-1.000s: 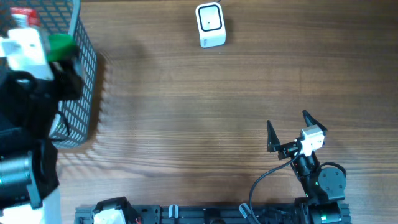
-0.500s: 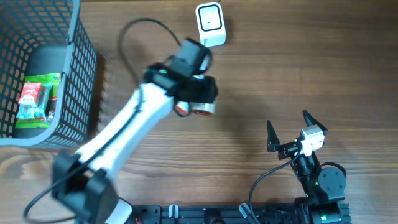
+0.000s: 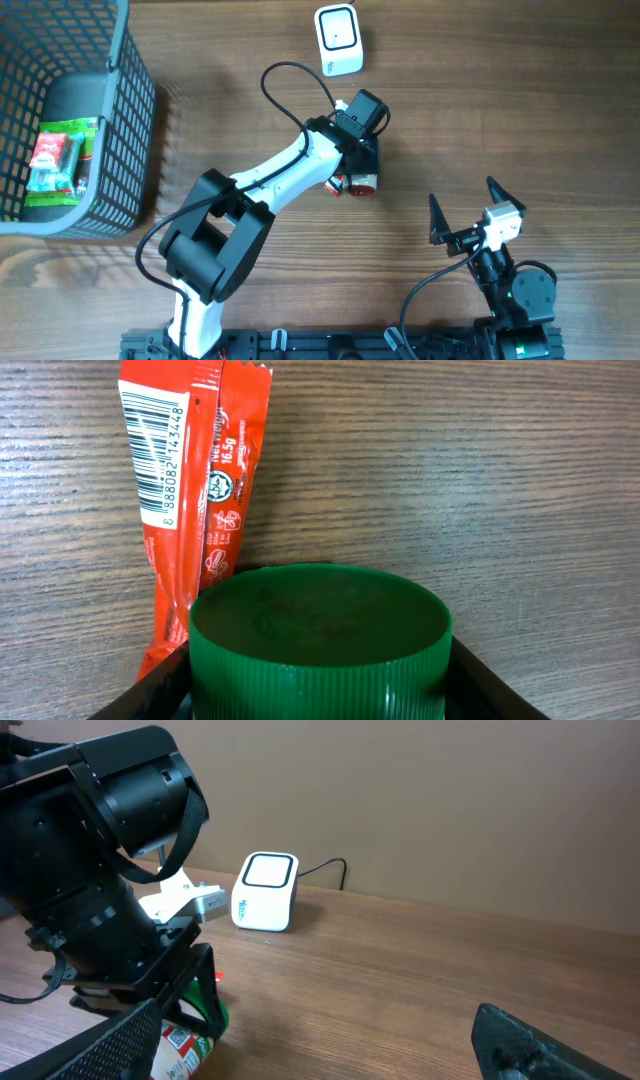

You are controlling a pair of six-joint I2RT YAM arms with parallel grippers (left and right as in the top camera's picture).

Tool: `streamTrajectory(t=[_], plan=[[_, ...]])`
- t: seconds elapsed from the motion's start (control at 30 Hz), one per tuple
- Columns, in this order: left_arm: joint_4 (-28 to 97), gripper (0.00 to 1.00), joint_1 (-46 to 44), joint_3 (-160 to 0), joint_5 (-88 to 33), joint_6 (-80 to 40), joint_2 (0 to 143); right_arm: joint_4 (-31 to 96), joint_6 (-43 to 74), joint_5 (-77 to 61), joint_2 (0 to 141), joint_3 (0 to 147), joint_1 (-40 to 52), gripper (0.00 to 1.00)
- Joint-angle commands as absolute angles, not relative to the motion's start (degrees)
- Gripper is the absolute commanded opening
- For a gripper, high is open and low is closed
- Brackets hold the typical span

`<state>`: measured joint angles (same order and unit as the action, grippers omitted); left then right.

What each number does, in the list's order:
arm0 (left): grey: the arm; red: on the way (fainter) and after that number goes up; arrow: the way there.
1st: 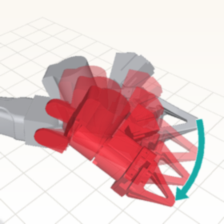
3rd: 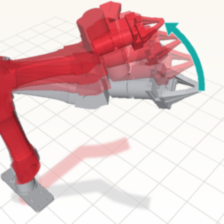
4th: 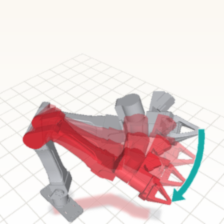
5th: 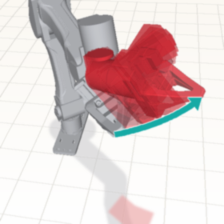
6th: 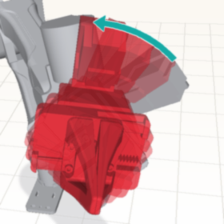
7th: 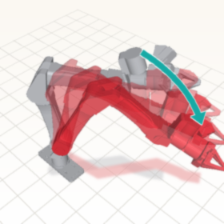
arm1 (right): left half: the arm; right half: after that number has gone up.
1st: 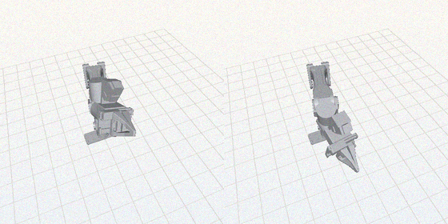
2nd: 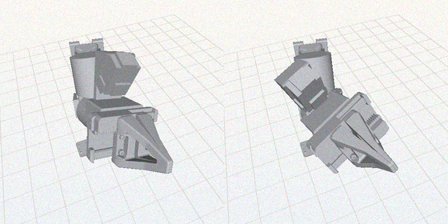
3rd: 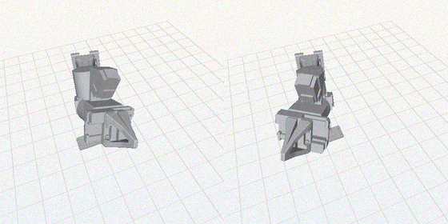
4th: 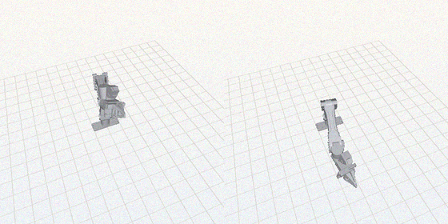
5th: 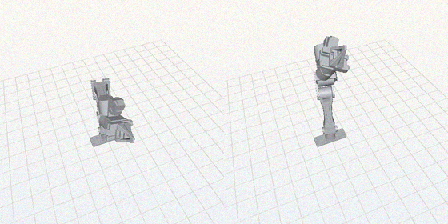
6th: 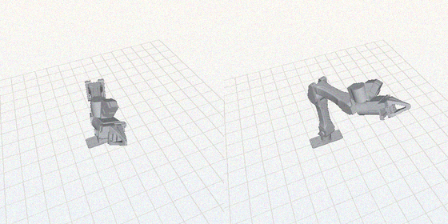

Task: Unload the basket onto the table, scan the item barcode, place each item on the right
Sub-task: 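Carry jar and red sticks to table centre and release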

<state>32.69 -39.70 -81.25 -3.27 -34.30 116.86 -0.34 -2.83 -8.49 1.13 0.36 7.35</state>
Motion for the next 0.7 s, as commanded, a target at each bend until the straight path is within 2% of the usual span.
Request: streamTrajectory(t=[0.0, 0.07, 0.17, 0.2, 0.37, 0.5, 0.6, 0.67], plan=[[31.7, 0.63, -39.6, -81.4, -1.8, -35.0, 118.3, -0.5, -3.0, -8.1, 0.8, 0.3, 7.6, 1.0], [31.8, 0.77, -39.4, -81.4, -1.8, -33.1, 117.4, -0.6, -3.0, -8.1, 0.8, 0.3, 7.6, 1.0], [32.0, 0.9, -39.4, -81.4, -0.3, -30.0, 114.9, -0.5, -3.0, -8.1, 0.8, 0.3, 7.6, 1.0], [32.2, 1.0, -39.4, -81.4, 0.1, -28.6, 114.1, -0.5, -3.0, -8.1, 0.8, 0.3, 7.6, 1.0], [32.8, 1.0, -39.1, -82.1, 2.2, -25.6, 108.5, -0.6, -3.0, -8.1, 0.8, 0.3, 7.6, 1.0], [41.4, 1.0, -34.3, -90.9, 2.7, -19.2, 101.4, -0.6, -3.0, -8.1, 0.8, 0.3, 7.6, 1.0], [53.8, 1.0, -22.5, -104.4, 5.9, -13.5, 96.2, -0.5, -3.0, -8.1, 0.8, 0.3, 7.6, 1.0], [55.8, 1.0, -11.8, -109.5, 10.5, -10.4, 93.8, -0.5, -3.0, -8.1, 0.8, 0.3, 7.6, 1.0]])
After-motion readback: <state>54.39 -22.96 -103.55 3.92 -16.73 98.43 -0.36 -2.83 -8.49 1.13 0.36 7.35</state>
